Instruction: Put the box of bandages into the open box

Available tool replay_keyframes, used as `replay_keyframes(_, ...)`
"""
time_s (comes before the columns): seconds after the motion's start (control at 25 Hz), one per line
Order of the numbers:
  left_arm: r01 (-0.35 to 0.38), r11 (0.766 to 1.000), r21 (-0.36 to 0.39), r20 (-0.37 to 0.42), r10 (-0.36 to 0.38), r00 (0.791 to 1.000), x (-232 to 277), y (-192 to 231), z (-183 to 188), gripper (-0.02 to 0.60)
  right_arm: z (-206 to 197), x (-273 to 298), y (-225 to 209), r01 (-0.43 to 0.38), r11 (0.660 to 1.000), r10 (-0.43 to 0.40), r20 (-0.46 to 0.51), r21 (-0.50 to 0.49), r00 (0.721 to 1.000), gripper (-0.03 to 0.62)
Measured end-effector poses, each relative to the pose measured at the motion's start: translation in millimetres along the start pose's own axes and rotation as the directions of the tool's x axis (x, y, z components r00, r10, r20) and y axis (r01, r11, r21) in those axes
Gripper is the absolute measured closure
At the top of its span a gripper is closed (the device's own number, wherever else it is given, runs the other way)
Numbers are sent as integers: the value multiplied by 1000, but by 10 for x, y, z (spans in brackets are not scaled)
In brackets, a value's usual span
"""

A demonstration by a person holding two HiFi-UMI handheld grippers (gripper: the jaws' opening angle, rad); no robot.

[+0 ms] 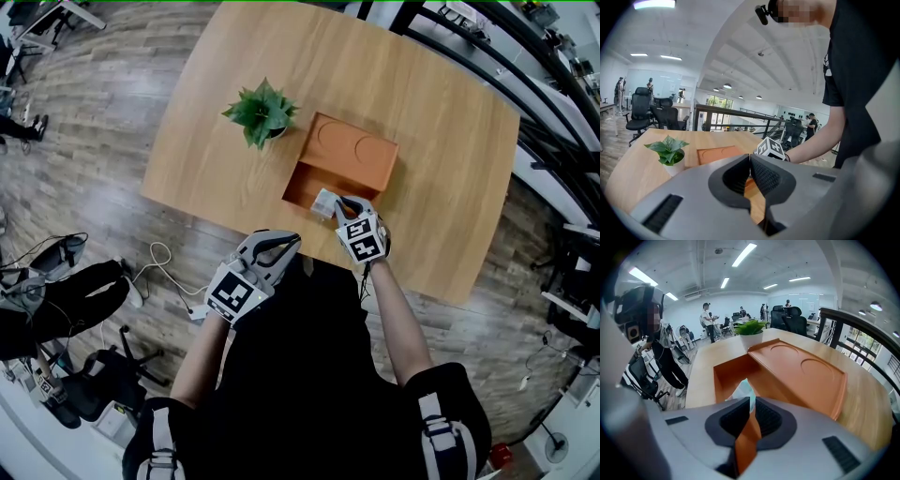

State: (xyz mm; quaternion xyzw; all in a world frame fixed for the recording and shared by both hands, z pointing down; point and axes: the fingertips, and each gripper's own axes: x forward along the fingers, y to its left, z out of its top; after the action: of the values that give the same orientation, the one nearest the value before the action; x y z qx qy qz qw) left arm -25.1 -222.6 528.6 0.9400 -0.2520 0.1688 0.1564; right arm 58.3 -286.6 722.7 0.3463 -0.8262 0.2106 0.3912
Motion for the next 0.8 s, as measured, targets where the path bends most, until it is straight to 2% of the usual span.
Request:
replay_keyframes(0.12, 1, 1000, 0, 3, -1, 1000, 19, 2, 6, 555, 16, 6, -22, 8, 1000, -8, 10, 1, 1000, 556)
replay_keyframes(0.2, 1, 1000, -4, 3, -1, 1000, 25, 2, 2, 555, 13, 20, -32, 10, 1000, -10, 9, 4, 1000, 465)
replay_keyframes(0.24, 1, 1000, -6, 3, -1, 1000, 25, 0, -2, 555, 7, 25, -34, 11, 1000, -11, 5, 5, 1000, 450)
replay_keyframes(0.8, 2, 1000, 0, 29, -2, 1000, -14, -59, 75, 555, 21, -42, -13, 18, 1000, -18, 28, -2, 999, 431)
